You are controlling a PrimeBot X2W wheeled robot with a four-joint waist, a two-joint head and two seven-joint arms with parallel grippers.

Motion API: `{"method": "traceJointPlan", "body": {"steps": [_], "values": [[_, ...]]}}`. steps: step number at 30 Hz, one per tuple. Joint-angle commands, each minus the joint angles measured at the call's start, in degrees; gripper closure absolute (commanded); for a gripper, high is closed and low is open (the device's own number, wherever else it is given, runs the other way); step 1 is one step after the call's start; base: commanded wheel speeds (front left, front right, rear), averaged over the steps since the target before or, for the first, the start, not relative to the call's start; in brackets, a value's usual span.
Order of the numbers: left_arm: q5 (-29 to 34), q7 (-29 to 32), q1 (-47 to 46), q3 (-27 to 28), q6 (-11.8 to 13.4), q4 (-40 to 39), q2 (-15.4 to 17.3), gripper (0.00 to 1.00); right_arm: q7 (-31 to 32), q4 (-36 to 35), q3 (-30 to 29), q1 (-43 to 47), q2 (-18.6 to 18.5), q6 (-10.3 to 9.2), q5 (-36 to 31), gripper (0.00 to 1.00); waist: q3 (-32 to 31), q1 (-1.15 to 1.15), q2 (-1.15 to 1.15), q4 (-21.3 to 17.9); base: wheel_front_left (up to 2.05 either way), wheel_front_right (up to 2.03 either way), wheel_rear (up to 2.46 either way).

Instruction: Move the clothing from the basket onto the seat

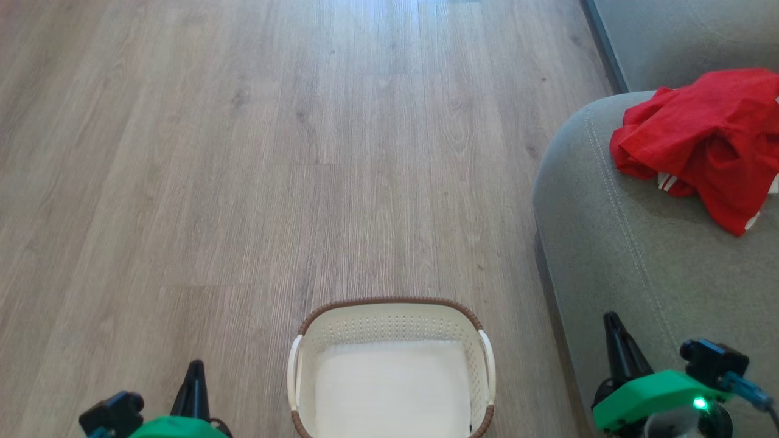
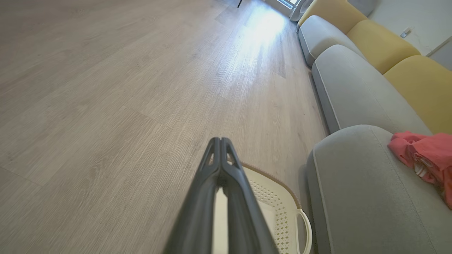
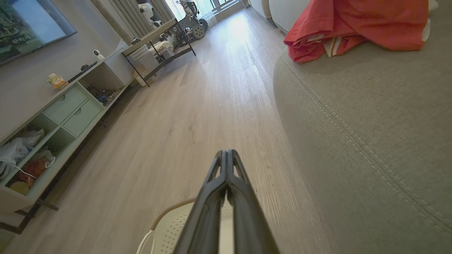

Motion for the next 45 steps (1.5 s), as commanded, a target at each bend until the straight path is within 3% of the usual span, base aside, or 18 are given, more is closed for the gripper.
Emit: {"method": "traceJointPlan", "body": {"steps": [1,45], "values": [[-1.48,0.31,-2.83,1.65,-0.45,-1.64,0.1,1.0,0.53,-2.17,-0.13,-3.33,-0.11,-0.01,1.72,1.0,0.03,0.0,0.0,-0.02,0.0,0.0,0.0],[-27.0,7.47,-8.24,8.25,-6.71,-1.11,-1.61,1.0,7.8,-3.86,-3.23,-5.79,-0.1,-0.01,30.6,1.0,0.91,0.0,0.0,-0.74,0.0,0.0,0.0]]}}
